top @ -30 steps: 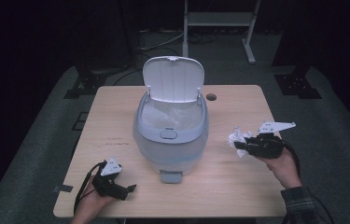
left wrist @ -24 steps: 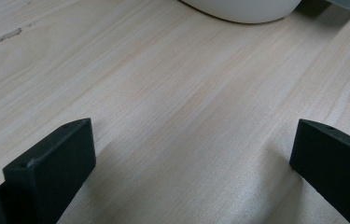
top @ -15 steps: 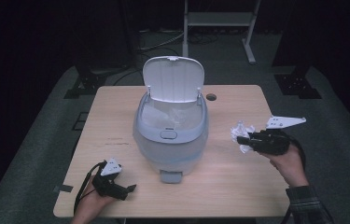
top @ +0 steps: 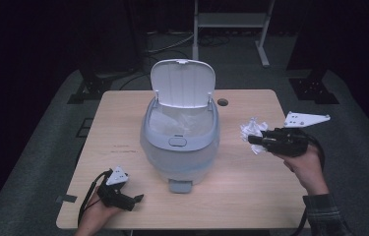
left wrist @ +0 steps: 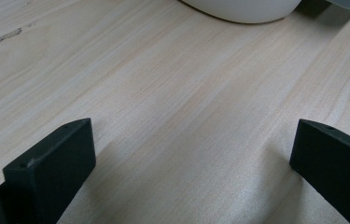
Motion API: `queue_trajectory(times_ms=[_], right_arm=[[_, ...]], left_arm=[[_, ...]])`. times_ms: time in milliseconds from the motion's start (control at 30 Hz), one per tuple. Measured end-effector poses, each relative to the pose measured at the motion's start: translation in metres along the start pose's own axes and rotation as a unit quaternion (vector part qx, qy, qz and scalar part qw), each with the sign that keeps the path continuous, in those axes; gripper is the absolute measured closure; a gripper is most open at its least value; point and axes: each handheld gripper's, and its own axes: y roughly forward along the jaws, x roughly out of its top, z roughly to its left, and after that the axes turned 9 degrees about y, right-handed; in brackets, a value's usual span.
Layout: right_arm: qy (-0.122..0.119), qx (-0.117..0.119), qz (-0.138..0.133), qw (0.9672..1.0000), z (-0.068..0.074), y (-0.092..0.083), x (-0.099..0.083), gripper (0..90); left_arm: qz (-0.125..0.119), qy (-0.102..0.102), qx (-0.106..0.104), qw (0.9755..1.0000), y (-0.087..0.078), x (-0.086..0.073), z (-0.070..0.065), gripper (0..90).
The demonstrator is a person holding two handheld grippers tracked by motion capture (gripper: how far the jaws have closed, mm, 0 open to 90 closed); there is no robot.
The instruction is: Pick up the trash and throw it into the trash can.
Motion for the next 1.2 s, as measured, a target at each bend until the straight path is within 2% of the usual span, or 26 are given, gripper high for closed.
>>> queue_trajectory(times_ms=[300,667,833,1000,1200], right_arm=[[-0.014,0.023,-0.033,0.9991,0.013,-0.011,0.023,72.4],[-0.037,0.050,-0.040,0.9973,0.028,-0.008,0.052,72.3],[-0.054,0.068,-0.039,0.9955,0.037,-0.001,0.066,72.2],[-0.060,0.083,-0.038,0.9940,0.045,0.010,0.076,72.1],[-0.071,0.102,-0.034,0.9917,0.056,0.029,0.092,72.2]], left_arm=[[-0.001,0.000,0.000,1.0000,0.000,0.000,0.000,0.0],[-0.001,0.000,0.000,1.0000,0.000,0.000,0.000,0.0],[-0.001,0.000,0.000,1.0000,0.000,0.000,0.000,0.0],[-0.001,0.000,0.000,1.0000,0.000,0.000,0.000,0.0],[-0.001,0.000,0.000,1.0000,0.000,0.000,0.000,0.0]])
